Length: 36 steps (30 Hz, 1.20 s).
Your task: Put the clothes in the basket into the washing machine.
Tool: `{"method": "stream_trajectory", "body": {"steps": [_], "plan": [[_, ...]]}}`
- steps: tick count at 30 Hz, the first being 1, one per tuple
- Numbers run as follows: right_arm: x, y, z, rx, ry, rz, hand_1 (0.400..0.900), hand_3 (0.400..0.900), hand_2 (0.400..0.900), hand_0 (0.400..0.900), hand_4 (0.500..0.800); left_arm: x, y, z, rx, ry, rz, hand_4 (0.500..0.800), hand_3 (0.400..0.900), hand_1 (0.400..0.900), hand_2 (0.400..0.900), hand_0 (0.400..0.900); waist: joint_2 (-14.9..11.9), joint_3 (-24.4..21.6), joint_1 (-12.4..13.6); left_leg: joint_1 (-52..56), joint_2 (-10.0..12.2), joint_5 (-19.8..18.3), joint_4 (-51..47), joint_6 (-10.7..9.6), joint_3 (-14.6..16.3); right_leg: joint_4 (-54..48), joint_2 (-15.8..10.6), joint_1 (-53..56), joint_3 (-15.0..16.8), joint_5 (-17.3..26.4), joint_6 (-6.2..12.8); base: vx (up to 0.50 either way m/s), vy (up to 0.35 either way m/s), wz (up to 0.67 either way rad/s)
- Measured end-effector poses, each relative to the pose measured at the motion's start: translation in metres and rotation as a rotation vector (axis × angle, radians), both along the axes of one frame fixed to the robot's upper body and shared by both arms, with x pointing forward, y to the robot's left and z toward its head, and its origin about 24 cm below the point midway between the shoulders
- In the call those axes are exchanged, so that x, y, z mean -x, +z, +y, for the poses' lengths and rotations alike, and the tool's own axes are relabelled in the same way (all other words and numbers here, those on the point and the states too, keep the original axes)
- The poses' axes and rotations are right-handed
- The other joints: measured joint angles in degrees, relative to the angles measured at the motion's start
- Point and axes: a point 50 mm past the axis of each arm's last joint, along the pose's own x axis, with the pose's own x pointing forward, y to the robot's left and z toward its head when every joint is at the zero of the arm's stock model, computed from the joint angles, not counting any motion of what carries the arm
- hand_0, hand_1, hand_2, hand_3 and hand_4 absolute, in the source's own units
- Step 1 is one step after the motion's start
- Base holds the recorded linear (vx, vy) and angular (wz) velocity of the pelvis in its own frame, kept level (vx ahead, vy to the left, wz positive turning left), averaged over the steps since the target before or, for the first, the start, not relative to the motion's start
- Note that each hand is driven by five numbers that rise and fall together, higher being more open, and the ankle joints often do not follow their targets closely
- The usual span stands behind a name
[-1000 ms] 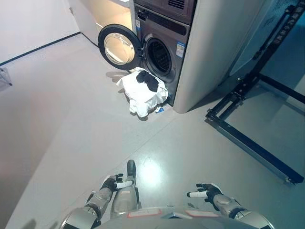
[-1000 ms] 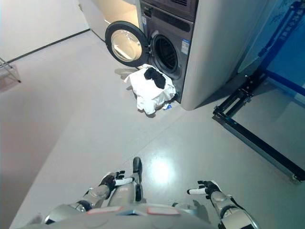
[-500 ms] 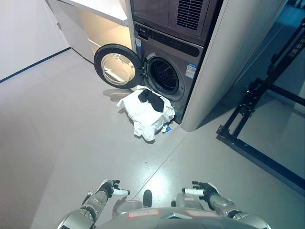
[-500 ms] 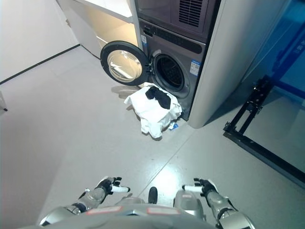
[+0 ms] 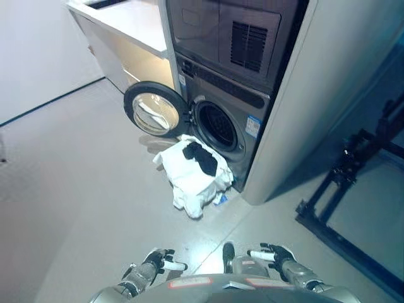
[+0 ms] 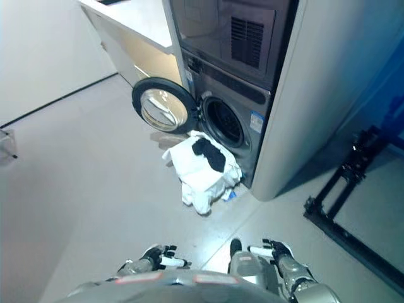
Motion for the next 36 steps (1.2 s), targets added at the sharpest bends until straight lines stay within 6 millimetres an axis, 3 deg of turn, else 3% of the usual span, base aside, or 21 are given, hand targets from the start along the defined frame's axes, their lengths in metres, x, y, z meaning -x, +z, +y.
{"method": "stream_trajectory", "body": {"steps": [2,3,5,6,7,8,10,11,13,16,19,21,23,24,28,32,34,35,36], "plan": [[0.001,0.001,-0.006,0.014,-0.002,0.003,0.9,0.9,0.9,0.9,0.8,0.001,0.0,0.001,-0.005,0.004,0.003,0.8,0.9,0.9,0.9,0.9,-0.4,-0.5,0.9,-4.5,-0.6,-0.9,12.4,-2.8,0.5,-2.3,0.5,2.3,1.2,-0.5,-1.14,0.32,-0.257,-0.23],[0.0,0.002,-0.006,0.016,0.008,0.001,0.9,0.9,0.9,0.9,0.8,0.002,-0.001,0.003,-0.012,0.008,0.01,0.8,0.9,0.9,0.9,0.9,-0.8,-0.6,1.2,-8.5,-1.1,-0.2,21.8,-5.3,-0.2,-3.5,0.7,3.8,1.4,-0.3,-3.26,0.33,-0.267,-0.54],[0.003,0.002,-0.008,0.023,0.015,0.013,0.9,0.9,0.9,0.9,0.8,0.003,-0.001,0.003,-0.015,0.015,0.017,0.8,0.9,0.9,0.9,0.9,-0.9,-0.4,1.8,-14.7,-2.4,5.4,37.4,-8.6,-2.1,-4.0,1.8,5.9,3.4,-0.3,-6.27,0.26,-0.191,-0.64],[0.006,0.001,-0.009,0.027,0.025,0.033,0.9,0.9,0.9,0.9,0.8,0.003,-0.001,0.003,-0.018,0.014,0.014,0.8,0.9,0.9,0.9,0.9,-1.2,-0.3,2.7,-16.9,-3.2,7.2,43.8,-8.5,-2.6,-4.4,1.9,6.9,4.4,0.1,-6.11,0.28,-0.154,-1.02],[0.008,0.0,-0.008,0.029,0.034,0.046,0.9,0.9,0.9,0.9,0.8,0.001,0.0,0.005,-0.024,0.019,0.005,0.8,0.9,0.9,0.9,0.9,-1.9,-0.2,2.6,-19.1,-4.7,9.0,47.2,-7.8,-3.4,-4.6,1.9,8.1,4.5,-1.4,-7.57,0.38,-0.184,-1.41],[0.009,0.0,-0.008,0.035,0.039,0.055,0.9,0.9,0.9,0.9,0.8,-0.005,0.001,0.007,-0.033,0.013,-0.016,0.8,0.9,0.9,0.9,0.9,-2.3,0.1,2.9,-21.3,-6.0,8.5,49.4,-6.3,-3.3,-4.6,2.1,8.8,6.3,-2.0,-7.99,0.3,-0.06,-1.26],[0.003,0.001,-0.008,0.041,0.042,0.041,0.9,0.9,0.9,0.9,0.8,-0.018,0.006,0.011,-0.04,0.002,-0.07,0.8,0.9,0.9,0.9,0.9,-4.4,2.2,5.3,-24.8,-6.5,6.4,47.5,-2.1,-0.9,-4.6,1.6,9.7,11.3,-2.0,-8.32,0.3,-0.018,-0.94],[0.0,0.002,-0.007,0.043,0.041,0.031,0.9,0.9,0.9,0.9,0.8,-0.023,0.008,0.015,-0.056,0.005,-0.093,0.8,0.9,0.9,0.9,0.9,-5.1,2.6,6.6,-25.8,-5.5,5.5,41.3,-0.7,-0.4,-4.8,1.8,10.1,14.0,-2.2,-8.46,0.24,0.027,-0.58],[-0.004,0.003,-0.008,0.059,0.038,0.016,0.9,0.9,0.9,0.9,0.8,-0.033,0.012,0.019,-0.074,0.006,-0.125,0.8,0.9,0.9,0.9,0.9,-5.2,4.2,6.8,-28.3,-2.8,6.1,34.1,-1.7,-1.3,-5.7,2.5,11.8,12.9,-1.5,-8.19,0.31,0.091,-0.76],[-0.011,0.005,-0.009,0.071,0.037,-0.014,0.9,0.9,0.9,0.9,0.8,-0.032,0.012,0.02,-0.087,-0.017,-0.126,0.8,0.9,0.9,0.9,0.9,-3.4,4.6,6.8,-26.2,2.7,9.1,7.9,-3.1,-2.7,-7.3,4.6,13.1,17.6,-2.7,-8.26,0.46,0.167,-1.08],[-0.008,0.006,-0.013,0.083,0.029,-0.006,0.9,0.9,0.9,0.9,0.8,-0.029,0.01,0.014,-0.087,-0.052,-0.11,0.8,0.9,0.9,0.9,0.9,-1.1,5.2,6.0,-22.7,5.6,14.4,-5.6,-4.4,-3.0,-7.6,4.9,14.8,21.9,-4.4,-6.94,0.46,0.225,-0.78],[-0.006,0.007,-0.018,0.09,0.014,0.002,0.9,0.9,0.9,0.9,0.8,-0.026,0.008,0.007,-0.076,-0.083,-0.097,0.8,0.9,0.9,0.9,0.9,0.1,4.9,4.6,-19.2,6.5,15.4,-8.5,-4.1,1.3,-7.6,3.7,15.6,23.5,-5.7,-4.73,0.44,0.292,-0.6],[-0.004,0.01,-0.029,0.109,-0.007,-0.004,0.9,0.9,0.9,0.9,0.8,-0.022,0.006,-0.007,-0.036,-0.087,-0.086,0.8,0.9,0.9,0.9,0.9,3.5,4.2,3.9,-16.2,6.7,16.3,-9.2,-2.5,3.6,-7.4,3.1,15.8,25.9,-6.9,-2.11,0.41,0.306,-0.65],[-0.006,0.009,-0.023,0.094,-0.011,-0.013,0.9,0.9,0.9,0.9,0.8,-0.021,0.006,-0.006,-0.037,-0.086,-0.081,0.8,0.9,0.9,0.9,0.9,2.7,4.4,3.8,-14.8,5.8,15.2,-9.1,-3.6,5.0,-7.2,1.6,16.6,26.4,-7.2,-1.35,0.38,0.283,-0.43],[-0.012,0.004,-0.004,0.03,0.0,-0.03,0.9,0.9,0.9,0.9,0.8,-0.036,0.011,0.005,-0.069,-0.099,-0.112,0.8,0.9,0.9,0.9,0.9,0.3,4.1,5.2,-12.5,2.7,12.1,-9.1,-1.3,5.4,0.7,-1.6,13.6,25.0,-10.1,3.14,0.31,0.241,0.0],[-0.008,0.002,0.0,0.015,-0.004,-0.014,0.9,0.9,0.9,0.9,0.8,-0.054,0.018,0.009,-0.088,-0.132,-0.162,0.8,0.9,0.9,0.9,0.9,-0.1,4.0,3.8,-10.1,0.1,10.7,-9.1,2.2,5.2,26.8,-1.1,3.6,24.0,-11.7,9.05,0.16,0.268,0.31],[-0.004,0.001,-0.001,0.016,-0.009,-0.002,0.9,0.9,0.9,0.9,0.8,-0.055,0.019,0.011,-0.094,-0.138,-0.166,0.8,0.9,0.9,0.9,0.9,-0.4,4.7,2.8,-8.5,-2.0,10.2,-9.1,3.9,3.9,37.6,-0.4,-0.3,25.5,-7.4,10.76,0.2,0.187,0.65],[0.002,0.0,-0.003,0.018,-0.021,0.017,0.9,0.9,0.9,0.9,0.8,-0.055,0.019,0.011,-0.092,-0.143,-0.164,0.8,0.9,0.9,0.9,0.9,0.3,5.1,1.8,-7.8,-2.2,9.9,-9.1,5.1,2.0,40.2,-0.1,-0.6,26.3,-5.1,10.33,0.26,0.124,0.75],[0.006,-0.001,-0.003,0.008,-0.057,0.021,0.9,0.9,0.9,0.9,0.8,-0.054,0.019,0.012,-0.094,-0.145,-0.162,0.8,0.9,0.9,0.9,0.9,0.7,5.4,1.6,-7.1,-2.5,9.5,-9.1,5.7,0.2,41.6,0.0,-1.2,26.2,-5.8,9.3,0.25,0.078,0.67]]}}
